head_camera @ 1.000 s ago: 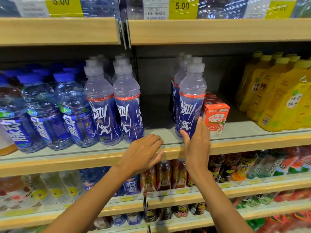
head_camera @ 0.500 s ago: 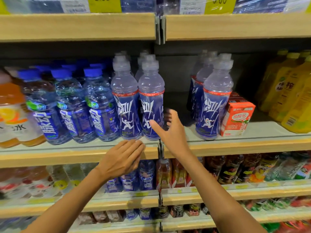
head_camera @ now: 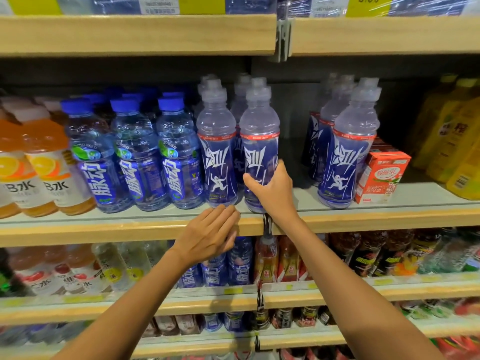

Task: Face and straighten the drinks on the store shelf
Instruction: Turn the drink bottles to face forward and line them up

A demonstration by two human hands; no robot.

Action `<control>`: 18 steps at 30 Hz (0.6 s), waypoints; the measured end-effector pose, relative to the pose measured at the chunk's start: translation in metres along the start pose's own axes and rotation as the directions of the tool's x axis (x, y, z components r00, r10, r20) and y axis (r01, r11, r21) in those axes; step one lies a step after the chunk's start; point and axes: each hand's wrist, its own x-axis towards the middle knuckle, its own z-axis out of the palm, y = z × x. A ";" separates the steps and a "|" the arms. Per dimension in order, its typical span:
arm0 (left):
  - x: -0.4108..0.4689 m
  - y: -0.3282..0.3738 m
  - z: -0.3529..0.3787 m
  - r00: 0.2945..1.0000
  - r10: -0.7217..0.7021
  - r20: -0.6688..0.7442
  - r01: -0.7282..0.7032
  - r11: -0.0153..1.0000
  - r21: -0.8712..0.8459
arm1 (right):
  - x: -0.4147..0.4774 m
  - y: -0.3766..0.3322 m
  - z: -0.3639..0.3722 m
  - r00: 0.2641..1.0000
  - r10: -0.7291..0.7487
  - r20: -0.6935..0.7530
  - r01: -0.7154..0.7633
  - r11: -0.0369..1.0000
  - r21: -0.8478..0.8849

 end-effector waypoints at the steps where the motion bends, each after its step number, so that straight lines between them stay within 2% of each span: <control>1: 0.001 0.000 -0.003 1.000 -0.017 0.019 0.018 0.999 -0.026 | -0.003 -0.002 -0.005 1.000 -0.008 -0.003 0.008 1.000 -0.007; 5: 0.013 0.000 -0.020 0.981 -0.079 0.178 0.113 0.975 -0.190 | -0.016 -0.015 -0.027 0.999 -0.008 0.042 0.008 1.000 0.003; 6: 0.017 0.000 -0.026 0.970 -0.117 0.214 0.169 0.955 -0.243 | -0.020 -0.020 -0.032 0.998 -0.006 0.062 0.005 1.000 0.010; 8: 0.027 0.000 -0.038 0.917 -0.303 0.260 0.383 0.850 -0.362 | -0.028 -0.028 -0.039 0.993 -0.007 0.117 0.003 0.999 0.039; 9: 0.034 -0.001 -0.044 0.859 -0.433 0.273 0.511 0.743 -0.432 | -0.033 -0.032 -0.042 0.989 -0.008 0.147 -0.001 0.998 0.063; 10: 0.043 -0.002 -0.050 0.775 -0.565 0.284 0.619 0.589 -0.519 | -0.038 -0.035 -0.043 0.984 -0.004 0.178 -0.012 0.996 0.089; 11: 0.055 -0.005 -0.057 0.672 -0.669 0.318 0.678 0.383 -0.627 | -0.043 -0.037 -0.044 0.978 0.005 0.207 -0.029 0.993 0.115; 12: 0.070 -0.008 -0.066 0.573 -0.721 0.389 0.664 0.131 -0.737 | -0.048 -0.038 -0.043 0.972 0.014 0.235 -0.048 0.989 0.138; 13: 0.085 -0.011 -0.075 0.508 -0.722 0.469 0.579 -0.116 -0.807 | -0.053 -0.038 -0.042 0.965 0.023 0.262 -0.067 0.985 0.161; 14: 0.099 -0.013 -0.083 0.481 -0.700 0.528 0.483 -0.291 -0.826 | -0.058 -0.038 -0.040 0.957 0.030 0.287 -0.086 0.979 0.184; 15: 0.110 -0.014 -0.089 0.479 -0.678 0.557 0.416 -0.384 -0.824 | -0.062 -0.038 -0.037 0.951 0.040 0.308 -0.108 0.972 0.209; 16: 0.119 -0.014 -0.094 0.482 -0.669 0.565 0.400 -0.406 -0.822 | -0.066 -0.038 -0.034 0.945 0.047 0.323 -0.125 0.967 0.224; 18: 0.132 -0.008 -0.102 0.470 -0.686 0.555 0.425 -0.376 -0.824 | -0.073 -0.038 -0.029 0.944 0.046 0.327 -0.122 0.969 0.215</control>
